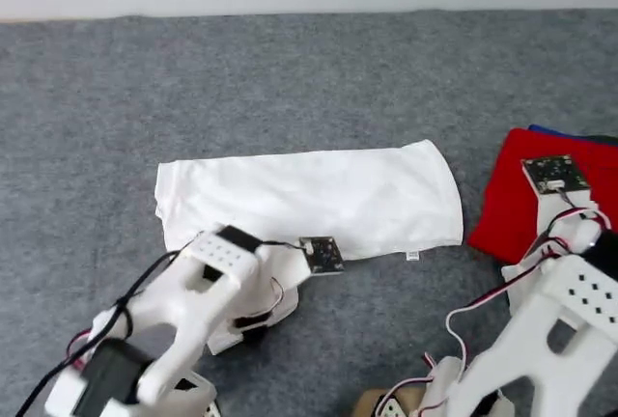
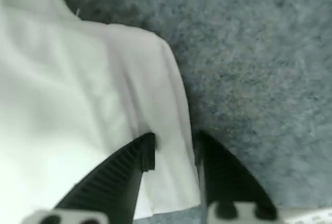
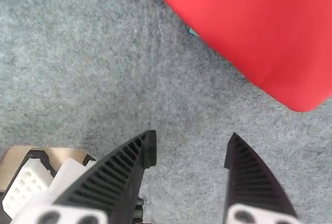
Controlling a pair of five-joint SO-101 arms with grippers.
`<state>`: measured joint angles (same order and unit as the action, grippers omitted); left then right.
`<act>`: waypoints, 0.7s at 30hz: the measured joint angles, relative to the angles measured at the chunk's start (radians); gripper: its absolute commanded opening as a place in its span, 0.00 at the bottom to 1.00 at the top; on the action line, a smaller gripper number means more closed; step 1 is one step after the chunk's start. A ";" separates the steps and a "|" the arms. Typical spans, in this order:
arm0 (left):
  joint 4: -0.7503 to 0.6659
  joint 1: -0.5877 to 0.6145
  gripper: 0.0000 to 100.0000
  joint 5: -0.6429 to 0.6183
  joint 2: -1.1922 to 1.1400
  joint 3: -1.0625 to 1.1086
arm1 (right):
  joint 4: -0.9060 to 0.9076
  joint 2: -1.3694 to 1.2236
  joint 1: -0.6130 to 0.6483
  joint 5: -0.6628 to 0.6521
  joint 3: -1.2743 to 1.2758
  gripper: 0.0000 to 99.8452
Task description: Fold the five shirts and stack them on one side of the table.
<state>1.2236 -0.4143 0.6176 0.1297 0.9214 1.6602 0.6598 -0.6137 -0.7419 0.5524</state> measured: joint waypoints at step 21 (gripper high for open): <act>0.226 0.029 0.00 0.043 0.091 -0.190 | 0.002 0.006 0.000 0.000 0.020 0.23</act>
<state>1.4492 -0.3851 0.6605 0.2202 0.7311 1.6617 0.6659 -0.6137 -0.7419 0.5723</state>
